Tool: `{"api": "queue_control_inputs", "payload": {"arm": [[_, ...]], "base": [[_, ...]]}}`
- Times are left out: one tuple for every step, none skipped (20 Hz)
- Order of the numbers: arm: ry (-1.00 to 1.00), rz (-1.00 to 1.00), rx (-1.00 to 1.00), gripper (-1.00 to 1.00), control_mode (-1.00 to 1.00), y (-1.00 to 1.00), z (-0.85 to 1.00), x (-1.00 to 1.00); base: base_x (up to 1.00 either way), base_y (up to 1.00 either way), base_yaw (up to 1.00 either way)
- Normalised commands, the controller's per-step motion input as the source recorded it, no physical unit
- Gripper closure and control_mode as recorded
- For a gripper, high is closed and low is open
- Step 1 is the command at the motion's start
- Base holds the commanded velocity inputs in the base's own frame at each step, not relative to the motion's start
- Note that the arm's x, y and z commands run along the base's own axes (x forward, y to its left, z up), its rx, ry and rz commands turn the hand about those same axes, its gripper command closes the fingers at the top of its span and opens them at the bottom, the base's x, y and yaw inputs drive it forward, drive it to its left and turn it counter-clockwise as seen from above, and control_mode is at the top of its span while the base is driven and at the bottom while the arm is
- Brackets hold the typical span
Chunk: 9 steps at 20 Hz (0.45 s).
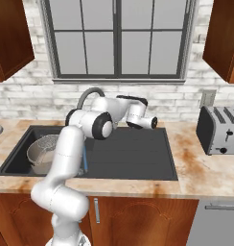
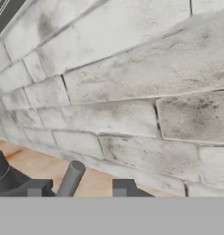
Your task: Pick the pot and strainer and place them in the sink. Then turn on the water.
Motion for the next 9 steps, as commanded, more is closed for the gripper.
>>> {"api": "queue_control_inputs", "payload": {"arm": [[0.0,0.0,-0.1,1.0,-1.0,-1.0,0.0,0.0],[0.0,0.0,-0.12,1.0,-1.0,-1.0,-0.01,0.0],[0.0,0.0,-0.12,1.0,-1.0,-1.0,-0.09,0.0],[0.0,0.0,-0.13,1.0,-1.0,-1.0,-0.16,0.0],[0.0,0.01,-0.14,1.0,-1.0,-1.0,-0.23,0.0],[0.0,0.02,-0.19,1.0,-1.0,-1.0,-0.31,-0.06],[0.0,0.02,-0.2,1.0,-1.0,-1.0,-0.3,-0.08],[0.0,0.0,-0.19,1.0,-1.0,-1.0,-0.24,-0.11],[0.0,0.0,-0.14,1.0,-1.0,-1.0,-0.04,-0.11]], "base": [[0.0,0.0,0.0],[0.0,0.0,0.0],[0.0,0.0,0.0],[0.0,0.0,0.0],[0.0,0.0,0.0],[0.0,0.0,0.0],[0.0,0.0,0.0],[0.0,0.0,0.0],[0.0,0.0,0.0]]}}
